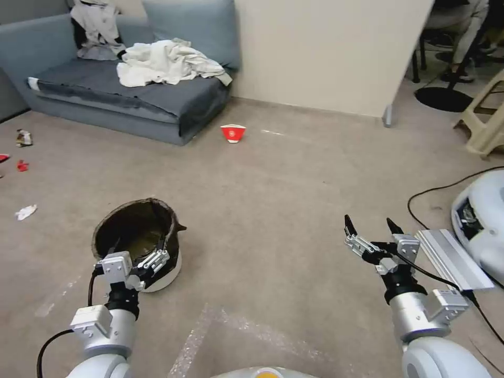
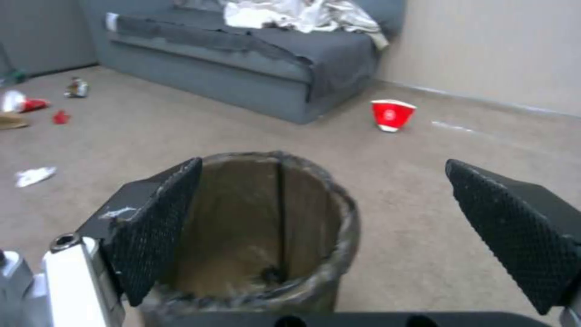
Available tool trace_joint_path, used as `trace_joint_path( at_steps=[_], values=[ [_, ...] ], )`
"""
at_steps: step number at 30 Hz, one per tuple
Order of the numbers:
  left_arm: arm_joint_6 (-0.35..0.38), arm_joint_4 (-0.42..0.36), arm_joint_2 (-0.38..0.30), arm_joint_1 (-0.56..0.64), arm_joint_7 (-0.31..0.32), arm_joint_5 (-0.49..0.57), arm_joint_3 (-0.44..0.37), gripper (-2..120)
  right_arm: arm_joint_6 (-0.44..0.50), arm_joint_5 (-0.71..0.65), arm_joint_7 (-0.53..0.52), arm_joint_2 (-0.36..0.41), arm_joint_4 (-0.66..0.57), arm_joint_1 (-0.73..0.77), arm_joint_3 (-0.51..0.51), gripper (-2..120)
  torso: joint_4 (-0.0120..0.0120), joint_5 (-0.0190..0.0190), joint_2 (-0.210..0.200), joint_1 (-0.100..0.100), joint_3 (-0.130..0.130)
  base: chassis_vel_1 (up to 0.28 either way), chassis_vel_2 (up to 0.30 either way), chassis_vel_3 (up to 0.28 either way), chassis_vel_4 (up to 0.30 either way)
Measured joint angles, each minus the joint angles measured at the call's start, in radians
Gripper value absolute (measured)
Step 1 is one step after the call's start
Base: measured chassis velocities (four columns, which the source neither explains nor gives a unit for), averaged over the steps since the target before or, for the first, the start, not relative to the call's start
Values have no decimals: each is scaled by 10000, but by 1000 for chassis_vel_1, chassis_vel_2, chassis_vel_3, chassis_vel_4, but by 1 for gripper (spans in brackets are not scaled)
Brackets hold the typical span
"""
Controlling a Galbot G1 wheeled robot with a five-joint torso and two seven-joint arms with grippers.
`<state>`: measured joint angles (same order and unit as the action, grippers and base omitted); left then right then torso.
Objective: Pick up the trash can from the floor.
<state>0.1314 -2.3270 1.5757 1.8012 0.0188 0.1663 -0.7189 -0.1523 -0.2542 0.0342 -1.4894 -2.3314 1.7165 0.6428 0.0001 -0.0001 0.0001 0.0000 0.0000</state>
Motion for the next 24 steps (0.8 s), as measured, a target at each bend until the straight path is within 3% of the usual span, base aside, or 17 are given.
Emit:
trace_joint_path(
  at_steps=[24],
  values=[
    [53,-52,55,10,90,-29,-4,100,92,-176,35,50,0,-10,21,100,-1,1,-1,0,0,64,66,72,70]
  ],
)
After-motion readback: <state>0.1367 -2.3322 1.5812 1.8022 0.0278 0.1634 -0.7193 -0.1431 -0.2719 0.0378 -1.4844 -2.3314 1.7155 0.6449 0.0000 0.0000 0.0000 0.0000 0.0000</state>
